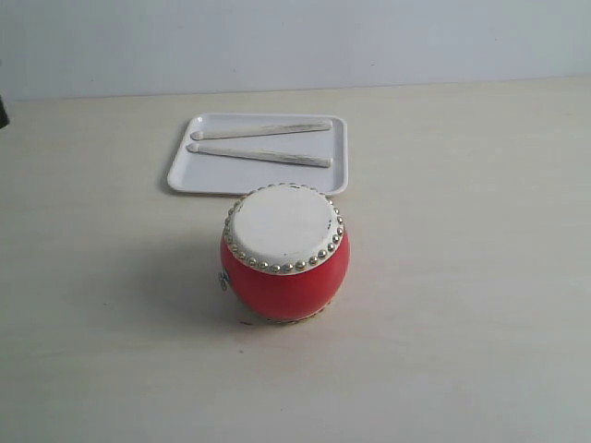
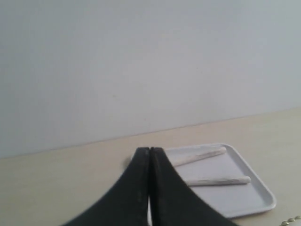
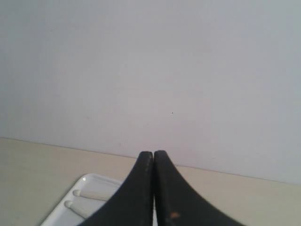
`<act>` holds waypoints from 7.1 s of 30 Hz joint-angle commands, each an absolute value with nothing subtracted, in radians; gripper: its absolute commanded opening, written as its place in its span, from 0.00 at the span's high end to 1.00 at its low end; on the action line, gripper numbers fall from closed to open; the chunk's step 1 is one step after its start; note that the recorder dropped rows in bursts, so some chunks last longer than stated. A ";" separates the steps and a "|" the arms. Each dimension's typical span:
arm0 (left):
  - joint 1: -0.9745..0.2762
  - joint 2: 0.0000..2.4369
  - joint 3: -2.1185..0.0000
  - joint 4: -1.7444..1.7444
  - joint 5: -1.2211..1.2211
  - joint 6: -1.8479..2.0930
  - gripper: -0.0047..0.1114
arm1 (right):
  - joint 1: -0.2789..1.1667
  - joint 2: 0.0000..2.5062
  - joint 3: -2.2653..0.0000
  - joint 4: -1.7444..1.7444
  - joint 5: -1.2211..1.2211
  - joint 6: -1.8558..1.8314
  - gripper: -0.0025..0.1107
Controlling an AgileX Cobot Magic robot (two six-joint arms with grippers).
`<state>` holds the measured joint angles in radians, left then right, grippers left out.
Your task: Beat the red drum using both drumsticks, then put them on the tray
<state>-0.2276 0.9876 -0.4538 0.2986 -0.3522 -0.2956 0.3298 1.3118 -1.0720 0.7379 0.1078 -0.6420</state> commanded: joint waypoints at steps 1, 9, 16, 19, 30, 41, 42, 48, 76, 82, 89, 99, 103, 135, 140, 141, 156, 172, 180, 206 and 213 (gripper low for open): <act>-0.231 0.812 -0.354 0.077 -0.334 -0.074 0.96 | 0.324 1.304 -1.065 0.741 0.097 -0.641 0.98; -0.229 0.541 -0.240 0.047 -0.289 -0.037 0.96 | 0.324 1.304 -1.065 0.741 0.099 -0.641 0.98; -0.229 0.461 -0.234 0.047 -0.272 -0.037 0.96 | 0.324 1.304 -1.065 0.741 0.099 -0.641 0.98; -0.229 0.461 -0.234 0.047 -0.272 -0.037 0.96 | 0.324 1.304 -1.065 0.741 0.099 -0.641 0.98; -0.229 0.462 -0.234 0.047 -0.272 -0.019 0.96 | 0.324 1.304 -1.065 0.741 0.099 -0.641 0.98; -0.006 0.000 -0.234 0.068 0.257 -0.015 0.96 | 0.324 1.304 -1.065 0.745 0.099 -0.641 0.98; 0.004 0.000 -0.230 0.070 0.276 -0.013 0.96 | 0.324 1.302 -1.065 0.745 0.105 -0.642 0.98; 0.013 0.002 -0.125 0.070 0.267 -0.013 0.96 | 0.324 1.302 -1.065 0.745 0.102 -0.638 0.98; 0.014 0.000 0.000 0.077 0.371 -0.026 0.96 | 0.324 1.302 -1.065 0.745 0.102 -0.634 0.98; 0.014 0.000 0.000 0.077 0.371 -0.026 0.96 | 0.324 1.302 -1.065 0.743 0.102 -0.634 0.98; 0.014 0.000 0.000 0.077 0.371 -0.026 0.96 | 0.324 1.298 -1.065 0.741 0.102 -0.634 0.98; 0.014 0.000 0.000 0.077 0.371 -0.026 0.96 | 0.324 1.292 -1.065 0.741 0.102 -0.634 0.98; 0.014 0.000 0.000 0.077 0.371 -0.026 0.96 | 0.324 1.273 -1.063 0.681 0.100 -0.664 0.98; 0.014 0.000 0.000 0.077 0.371 -0.026 0.96 | -0.023 0.070 -0.194 0.651 -0.159 -0.593 0.98; 0.014 0.000 0.000 0.077 0.371 -0.026 0.96 | -0.023 0.070 -0.132 0.268 -0.092 -0.310 0.98; 0.014 0.000 0.000 0.077 0.371 -0.026 0.96 | -0.023 0.070 -0.114 0.150 -0.092 -0.196 0.98; 0.014 0.000 0.000 0.077 0.371 -0.026 0.96 | -0.023 0.070 0.000 -0.021 0.099 -0.058 0.98; 0.014 0.000 0.000 0.077 0.371 -0.026 0.96 | -0.023 0.070 0.000 -0.017 0.278 -0.040 0.98; 0.014 0.000 0.000 0.077 0.371 -0.026 0.96 | -0.023 0.070 0.000 -0.017 0.278 -0.040 0.98; 0.014 0.000 0.000 0.077 0.371 -0.026 0.96 | -0.023 0.070 0.000 -0.017 0.278 -0.040 0.98; 0.014 0.000 0.000 0.077 0.371 -0.026 0.96 | -0.023 0.070 0.000 -0.017 0.278 -0.040 0.98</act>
